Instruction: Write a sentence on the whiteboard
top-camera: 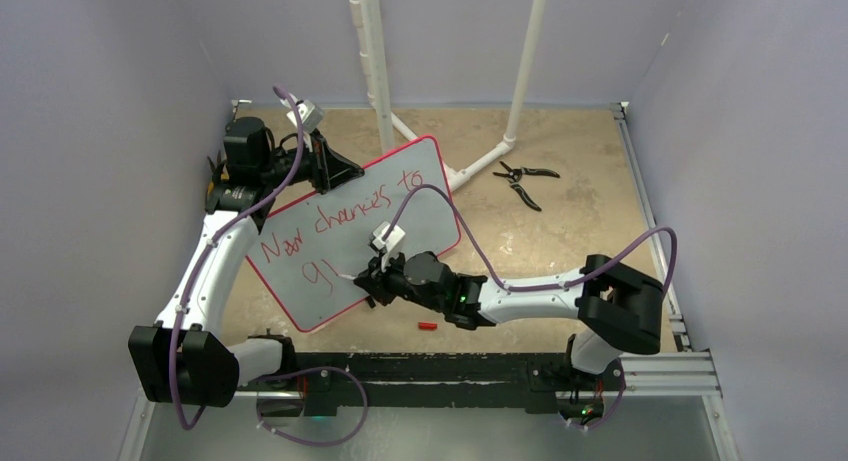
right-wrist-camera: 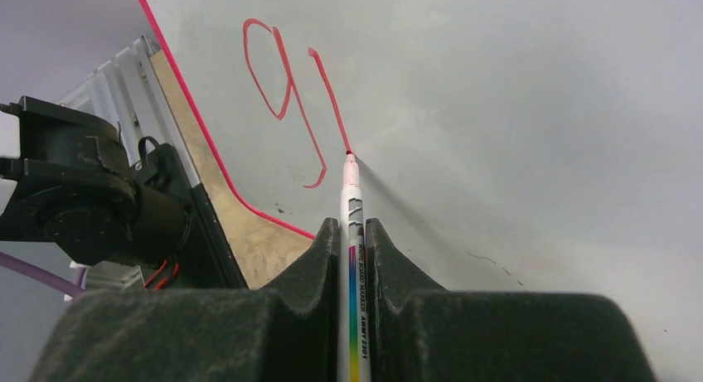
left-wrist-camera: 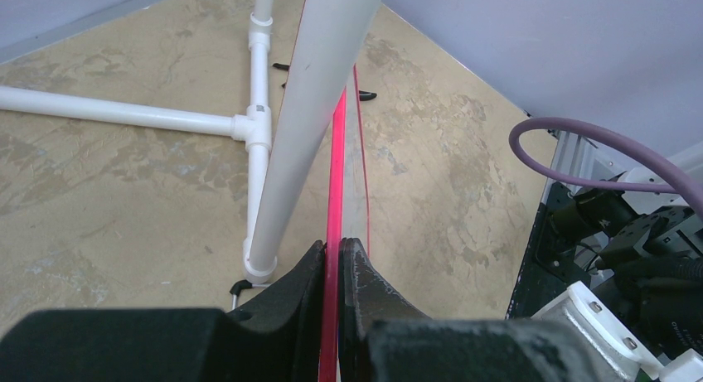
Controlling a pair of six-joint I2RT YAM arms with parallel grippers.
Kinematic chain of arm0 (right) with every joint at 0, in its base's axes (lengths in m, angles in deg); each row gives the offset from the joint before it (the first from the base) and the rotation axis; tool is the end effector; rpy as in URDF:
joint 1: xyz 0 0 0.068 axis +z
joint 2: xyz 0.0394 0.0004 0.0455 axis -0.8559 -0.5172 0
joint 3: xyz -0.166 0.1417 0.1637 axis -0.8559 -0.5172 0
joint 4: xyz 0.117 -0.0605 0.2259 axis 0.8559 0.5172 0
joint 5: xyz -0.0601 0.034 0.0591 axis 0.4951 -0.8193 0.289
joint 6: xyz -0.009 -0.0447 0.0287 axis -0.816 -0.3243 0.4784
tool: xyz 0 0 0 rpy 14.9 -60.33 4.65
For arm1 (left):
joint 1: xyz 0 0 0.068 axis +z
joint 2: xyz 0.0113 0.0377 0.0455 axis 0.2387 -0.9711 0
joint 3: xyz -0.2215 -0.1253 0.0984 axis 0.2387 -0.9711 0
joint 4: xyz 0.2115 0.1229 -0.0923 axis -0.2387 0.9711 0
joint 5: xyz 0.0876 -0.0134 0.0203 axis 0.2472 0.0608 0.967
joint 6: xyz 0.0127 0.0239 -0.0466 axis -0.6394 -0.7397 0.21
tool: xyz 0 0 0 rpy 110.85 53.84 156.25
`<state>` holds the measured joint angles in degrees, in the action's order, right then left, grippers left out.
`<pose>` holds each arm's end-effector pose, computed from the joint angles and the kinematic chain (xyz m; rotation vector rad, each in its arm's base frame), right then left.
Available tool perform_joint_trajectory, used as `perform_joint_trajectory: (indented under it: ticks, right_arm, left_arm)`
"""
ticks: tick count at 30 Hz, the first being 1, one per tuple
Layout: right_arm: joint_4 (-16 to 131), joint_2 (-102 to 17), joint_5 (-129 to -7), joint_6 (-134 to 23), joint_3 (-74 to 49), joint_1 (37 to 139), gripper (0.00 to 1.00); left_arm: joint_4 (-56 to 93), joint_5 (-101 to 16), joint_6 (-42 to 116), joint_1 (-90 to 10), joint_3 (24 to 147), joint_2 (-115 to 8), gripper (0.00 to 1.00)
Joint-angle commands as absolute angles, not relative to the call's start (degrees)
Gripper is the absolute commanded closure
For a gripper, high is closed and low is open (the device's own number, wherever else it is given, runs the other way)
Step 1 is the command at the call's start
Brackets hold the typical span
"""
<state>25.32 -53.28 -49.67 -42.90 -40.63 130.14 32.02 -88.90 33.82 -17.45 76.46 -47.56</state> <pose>0.1187 0.3309 0.2266 -0.6998 1.7581 0.9603 0.2652 -0.0458 0.3643 0.5897 1.7744 -1.0251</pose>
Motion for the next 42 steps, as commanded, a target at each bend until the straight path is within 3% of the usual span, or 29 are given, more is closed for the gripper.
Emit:
perform_joint_trajectory:
  ticks: [1,21,33,42]
  right_arm:
    - [24.8,-52.3,-46.5,-42.3,-38.7,129.3,1.00]
    - [23.9,-50.9,-40.8,-41.9,-36.3,128.1,1.00]
    - [17.1,-45.9,-48.6,-45.6,-42.2,127.8,1.00]
    - [20.6,-49.9,-47.8,-44.1,-39.4,127.5,1.00]
  left_arm:
    - [30.2,-84.1,32.8,-15.9,75.9,-48.7,1.00]
    - [30.3,-84.1,32.8,-16.0,75.8,-48.6,1.00]
    - [30.3,-84.1,32.9,-16.0,75.8,-48.6,1.00]
    - [30.2,-84.1,32.8,-15.9,75.8,-48.9,1.00]
